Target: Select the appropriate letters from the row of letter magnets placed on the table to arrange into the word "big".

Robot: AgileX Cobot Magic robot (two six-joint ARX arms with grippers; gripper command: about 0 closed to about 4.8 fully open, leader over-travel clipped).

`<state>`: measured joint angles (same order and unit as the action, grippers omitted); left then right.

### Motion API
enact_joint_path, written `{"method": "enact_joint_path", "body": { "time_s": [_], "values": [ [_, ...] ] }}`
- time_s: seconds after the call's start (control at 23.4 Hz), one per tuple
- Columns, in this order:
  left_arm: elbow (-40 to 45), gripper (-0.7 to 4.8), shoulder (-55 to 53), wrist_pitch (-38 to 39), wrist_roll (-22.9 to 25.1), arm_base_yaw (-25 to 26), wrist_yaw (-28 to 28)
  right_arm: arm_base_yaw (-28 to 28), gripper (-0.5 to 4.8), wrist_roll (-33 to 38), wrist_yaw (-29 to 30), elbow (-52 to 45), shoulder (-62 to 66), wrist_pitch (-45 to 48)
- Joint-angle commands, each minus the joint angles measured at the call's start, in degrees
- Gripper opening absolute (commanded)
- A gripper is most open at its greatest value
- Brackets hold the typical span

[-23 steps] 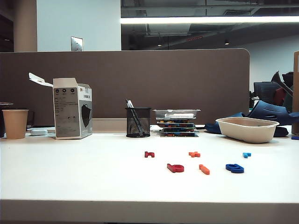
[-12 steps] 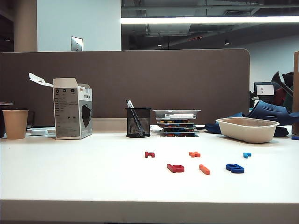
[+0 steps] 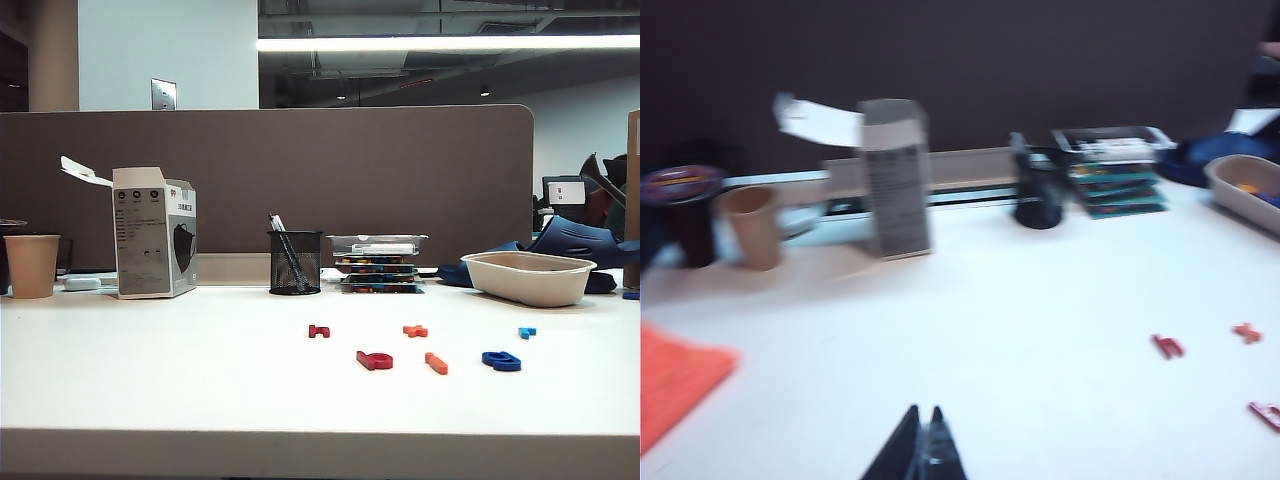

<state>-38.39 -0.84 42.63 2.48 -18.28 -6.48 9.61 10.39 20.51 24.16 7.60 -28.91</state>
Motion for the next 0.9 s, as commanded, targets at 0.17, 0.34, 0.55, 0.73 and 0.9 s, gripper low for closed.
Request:
{"method": "enact_joint_path", "body": {
  "time_s": [0.17, 0.34, 0.55, 0.73, 0.9],
  "values": [
    [16.44, -0.06, 0.07, -29.79, 1.05, -0.09, 6.08, 0.00, -0.07, -1.27, -0.02, -10.86, -1.86, 17.25],
    [26.45, -0.05, 0.07, -39.78, 1.81, -0.09, 4.81, 0.02, -0.07, -4.46, -1.90, -18.56, -1.86, 25.88],
    [31.43, -0.06, 0.11, -44.24, 1.81, -0.09, 4.83, 0.02, -0.07, -9.60, -4.11, -21.51, -1.86, 27.34],
    [34.42, -0.06, 0.13, -47.80, 1.77, -0.09, 5.20, 0.02, -0.07, -10.73, -6.67, -23.54, -1.86, 29.46],
    [36.81, -0.06, 0.13, -50.18, 1.64, -0.09, 5.18, 0.02, -0.06, -12.17, -7.89, -24.20, -1.86, 30.86]
  ]
}}
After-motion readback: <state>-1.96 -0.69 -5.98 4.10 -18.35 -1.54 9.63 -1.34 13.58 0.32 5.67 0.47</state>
